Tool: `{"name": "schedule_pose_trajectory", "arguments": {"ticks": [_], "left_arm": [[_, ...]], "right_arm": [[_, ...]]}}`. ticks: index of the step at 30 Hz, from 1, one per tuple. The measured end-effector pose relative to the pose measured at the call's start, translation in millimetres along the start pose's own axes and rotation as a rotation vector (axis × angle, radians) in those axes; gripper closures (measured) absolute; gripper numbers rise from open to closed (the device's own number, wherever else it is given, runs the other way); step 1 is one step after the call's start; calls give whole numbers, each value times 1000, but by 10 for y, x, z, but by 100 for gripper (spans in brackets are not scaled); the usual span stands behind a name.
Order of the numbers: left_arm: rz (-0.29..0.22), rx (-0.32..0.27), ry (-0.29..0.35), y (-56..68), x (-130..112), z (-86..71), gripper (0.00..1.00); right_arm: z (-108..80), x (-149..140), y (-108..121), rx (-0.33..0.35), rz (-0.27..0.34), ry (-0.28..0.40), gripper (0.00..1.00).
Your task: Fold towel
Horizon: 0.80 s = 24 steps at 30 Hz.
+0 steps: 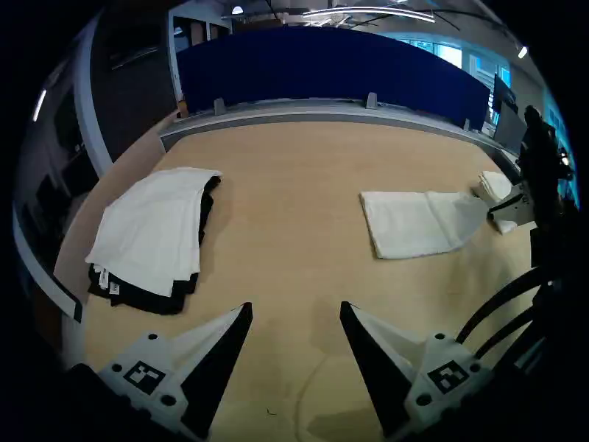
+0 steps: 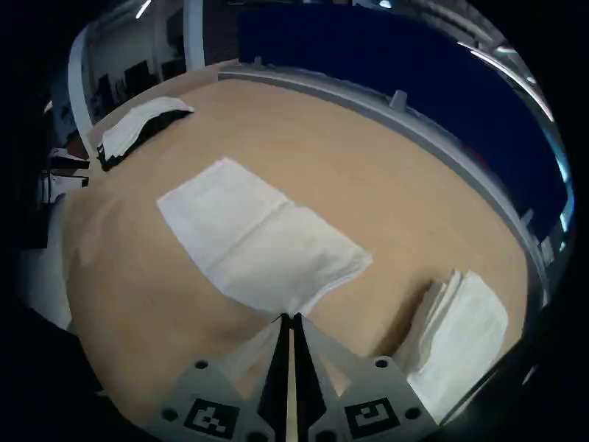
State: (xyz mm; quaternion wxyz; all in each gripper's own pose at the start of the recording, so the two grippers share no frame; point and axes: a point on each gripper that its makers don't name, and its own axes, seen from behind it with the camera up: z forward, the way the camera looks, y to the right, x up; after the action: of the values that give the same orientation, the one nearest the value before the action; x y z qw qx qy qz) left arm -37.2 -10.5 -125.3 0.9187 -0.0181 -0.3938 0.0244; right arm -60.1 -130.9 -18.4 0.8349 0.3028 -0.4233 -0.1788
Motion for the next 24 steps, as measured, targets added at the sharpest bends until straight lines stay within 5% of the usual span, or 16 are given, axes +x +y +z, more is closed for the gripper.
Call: {"name": "schedule_pose_trajectory", "arguments": {"ticks": [12,24], "left_arm": [[-33,6,16,-58,-9,-51,12],[-52,11,25,-130,-59,-102,12]], "right_arm": [[-35,919,-344,49,-121,111,97],[78,1289,-649,95,-194,132,97]]}}
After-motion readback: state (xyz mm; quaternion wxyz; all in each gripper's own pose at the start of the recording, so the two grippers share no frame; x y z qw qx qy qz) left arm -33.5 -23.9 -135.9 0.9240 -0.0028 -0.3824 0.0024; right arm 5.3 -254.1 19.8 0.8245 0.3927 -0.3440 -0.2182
